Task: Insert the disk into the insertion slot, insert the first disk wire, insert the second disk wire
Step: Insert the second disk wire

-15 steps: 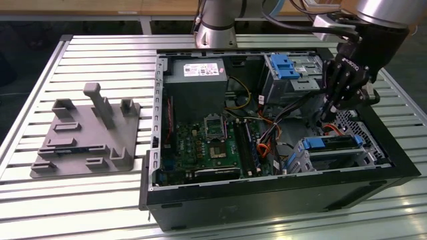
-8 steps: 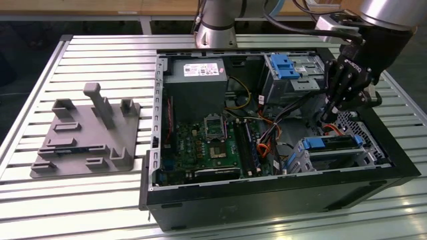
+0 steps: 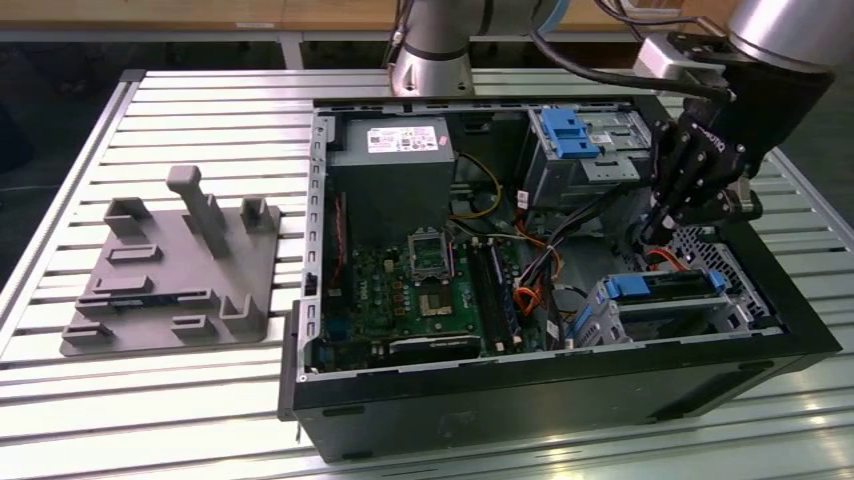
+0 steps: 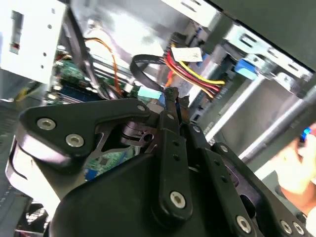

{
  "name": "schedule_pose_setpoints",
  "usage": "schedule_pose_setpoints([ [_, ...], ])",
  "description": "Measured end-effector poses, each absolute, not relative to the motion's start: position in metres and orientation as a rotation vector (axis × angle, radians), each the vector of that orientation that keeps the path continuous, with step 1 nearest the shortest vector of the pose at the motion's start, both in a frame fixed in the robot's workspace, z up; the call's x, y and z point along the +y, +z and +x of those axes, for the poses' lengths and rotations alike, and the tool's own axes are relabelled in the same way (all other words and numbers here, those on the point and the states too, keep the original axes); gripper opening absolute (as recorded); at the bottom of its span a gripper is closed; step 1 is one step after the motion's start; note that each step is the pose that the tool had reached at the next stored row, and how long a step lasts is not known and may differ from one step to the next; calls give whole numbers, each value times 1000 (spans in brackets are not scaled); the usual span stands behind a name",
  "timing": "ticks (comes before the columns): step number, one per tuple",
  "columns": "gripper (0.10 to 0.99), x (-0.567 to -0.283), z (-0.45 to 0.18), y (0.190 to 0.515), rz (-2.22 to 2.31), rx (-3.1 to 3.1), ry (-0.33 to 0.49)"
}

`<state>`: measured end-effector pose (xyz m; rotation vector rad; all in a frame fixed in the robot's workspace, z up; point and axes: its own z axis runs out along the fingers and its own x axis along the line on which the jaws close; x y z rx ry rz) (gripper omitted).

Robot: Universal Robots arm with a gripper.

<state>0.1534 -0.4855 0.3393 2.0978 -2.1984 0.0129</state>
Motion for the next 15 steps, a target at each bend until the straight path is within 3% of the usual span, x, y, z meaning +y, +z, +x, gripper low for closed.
schedule_pose_setpoints([
  [15,145,-493,153,339,2111,-2211,-16],
])
